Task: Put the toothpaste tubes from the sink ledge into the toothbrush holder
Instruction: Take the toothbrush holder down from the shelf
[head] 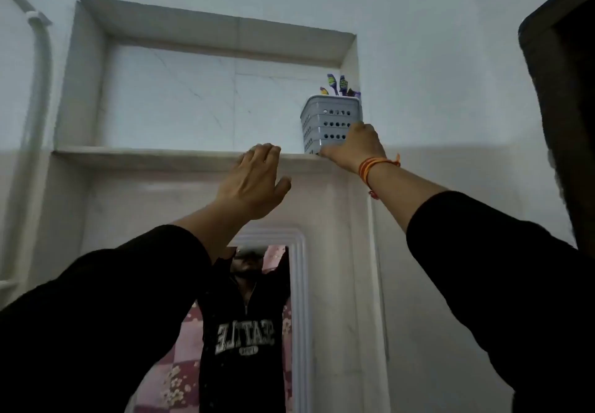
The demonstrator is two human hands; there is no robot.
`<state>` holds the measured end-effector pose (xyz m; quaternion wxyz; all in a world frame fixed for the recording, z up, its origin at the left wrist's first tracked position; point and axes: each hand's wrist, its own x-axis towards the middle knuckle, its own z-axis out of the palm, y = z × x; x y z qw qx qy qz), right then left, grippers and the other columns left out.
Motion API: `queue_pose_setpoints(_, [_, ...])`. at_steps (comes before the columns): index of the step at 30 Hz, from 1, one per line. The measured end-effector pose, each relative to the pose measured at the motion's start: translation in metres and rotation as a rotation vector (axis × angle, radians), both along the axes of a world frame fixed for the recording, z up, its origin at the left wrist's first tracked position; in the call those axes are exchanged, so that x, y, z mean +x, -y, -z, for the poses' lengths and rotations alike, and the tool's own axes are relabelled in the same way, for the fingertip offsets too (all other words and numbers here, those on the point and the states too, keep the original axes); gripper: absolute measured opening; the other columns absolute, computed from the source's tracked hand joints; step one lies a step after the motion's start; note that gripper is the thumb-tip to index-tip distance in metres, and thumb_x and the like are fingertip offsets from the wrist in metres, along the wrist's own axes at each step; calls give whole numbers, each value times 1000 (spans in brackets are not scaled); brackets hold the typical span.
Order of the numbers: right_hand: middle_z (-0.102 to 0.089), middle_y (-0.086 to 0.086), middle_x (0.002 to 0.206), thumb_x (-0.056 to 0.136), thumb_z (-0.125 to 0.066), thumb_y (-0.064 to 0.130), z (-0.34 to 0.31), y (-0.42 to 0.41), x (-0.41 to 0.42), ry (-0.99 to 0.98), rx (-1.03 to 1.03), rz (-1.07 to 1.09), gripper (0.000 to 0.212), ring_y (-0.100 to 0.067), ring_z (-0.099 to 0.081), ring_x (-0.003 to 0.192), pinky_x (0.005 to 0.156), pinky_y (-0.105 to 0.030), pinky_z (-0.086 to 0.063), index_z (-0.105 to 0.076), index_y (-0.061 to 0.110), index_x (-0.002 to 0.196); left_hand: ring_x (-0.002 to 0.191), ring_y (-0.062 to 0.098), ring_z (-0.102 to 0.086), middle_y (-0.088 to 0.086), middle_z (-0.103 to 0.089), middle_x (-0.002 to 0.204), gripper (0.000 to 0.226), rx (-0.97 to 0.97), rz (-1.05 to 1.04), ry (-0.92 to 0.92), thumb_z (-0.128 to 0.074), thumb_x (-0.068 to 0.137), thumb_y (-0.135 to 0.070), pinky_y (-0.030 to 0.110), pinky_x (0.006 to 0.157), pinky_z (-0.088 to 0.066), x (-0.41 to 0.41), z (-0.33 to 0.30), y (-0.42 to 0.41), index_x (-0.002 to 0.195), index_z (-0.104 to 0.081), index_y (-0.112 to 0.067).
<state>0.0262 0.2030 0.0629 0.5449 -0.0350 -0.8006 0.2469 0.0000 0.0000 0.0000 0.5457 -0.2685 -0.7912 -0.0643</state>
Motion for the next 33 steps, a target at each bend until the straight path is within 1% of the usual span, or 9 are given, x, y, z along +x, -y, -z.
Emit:
queue_pose_setpoints(4, [-48, -15, 137, 66, -79, 61, -26, -8, -17, 17, -46, 65, 104, -31, -49, 125, 99, -38, -47, -38, 7, 145, 152, 29, -21, 10, -29, 162, 69, 23, -65, -1, -36, 100, -49, 46, 125, -14, -35, -14, -27, 155, -26, -9])
queue_pose_setpoints(8, [-62, -5, 123, 44, -81, 72, -45, -3, -42, -66, -120, 43, 110, -26, -61, 111, 74, -29, -46, -52, 12, 132, 149, 29, -26, 7, -36, 157, 66, 56, -108, -153, -37, 97, -46, 47, 124, -13, -65, -6, -34, 153, -29, -12])
queue_pose_setpoints(12, [-59, -7, 128, 37, -89, 67, -51, -1, -58, -99, -295, -78, 129, -27, -61, 114, 93, -38, -55, -38, 8, 141, 148, 28, -27, 5, -36, 155, 67, 51, -118, -217, -39, 96, -49, 46, 124, -12, -80, -7, -35, 153, -29, -15])
queue_pose_setpoints(15, [-60, -6, 127, 40, -87, 67, -48, -2, -62, -130, -303, -91, 125, -25, -62, 112, 86, -33, -53, -38, 8, 140, 150, 27, -24, 4, -35, 156, 71, 43, -135, -219, -38, 95, -54, 46, 124, -10, -85, -9, -34, 154, -27, -16])
queue_pose_setpoints(17, [-61, -5, 124, 42, -85, 67, -47, -4, -58, -144, -294, -115, 118, -24, -63, 108, 78, -31, -48, -41, 11, 136, 150, 27, -22, 4, -33, 157, 73, 32, -136, -188, -37, 93, -55, 46, 124, -9, -83, -11, -32, 154, -26, -17])
queue_pose_setpoints(21, [-58, -7, 127, 54, -86, 64, -47, -6, -33, -117, -251, -164, 109, -24, -59, 104, 75, -30, -44, -38, 10, 135, 153, 26, -13, 4, -25, 161, 76, -14, -99, -54, -37, 92, -53, 46, 124, -4, -75, -18, -28, 157, -18, -18])
queue_pose_setpoints(26, [-55, -7, 122, 49, -89, 60, -42, -7, 16, -86, -304, -229, 112, -22, -55, 96, 87, -36, -55, -36, 11, 135, 157, 24, -3, 5, -16, 168, 70, -6, 0, 168, -38, 100, -46, 44, 126, -1, -50, -31, -24, 160, -13, -19])
queue_pose_setpoints(30, [-52, -4, 117, 47, -92, 56, -32, -1, 58, -74, -311, -268, 114, -21, -59, 104, 94, -40, -57, -37, 9, 135, 153, 27, -18, 10, -25, 165, 62, 175, 230, 278, -40, 103, -39, 44, 123, -18, -17, -24, -8, 158, -25, -15])
queue_pose_setpoints(33, [-56, -5, 123, 43, -94, 54, -14, 11, 86, -43, -340, -313, 115, -22, -62, 107, 92, -41, -59, -38, 10, 134, 149, 29, -30, 10, -31, 162, 58, 201, 260, 328, -42, 103, -38, 45, 119, -26, 2, -5, 15, 155, -32, -14])
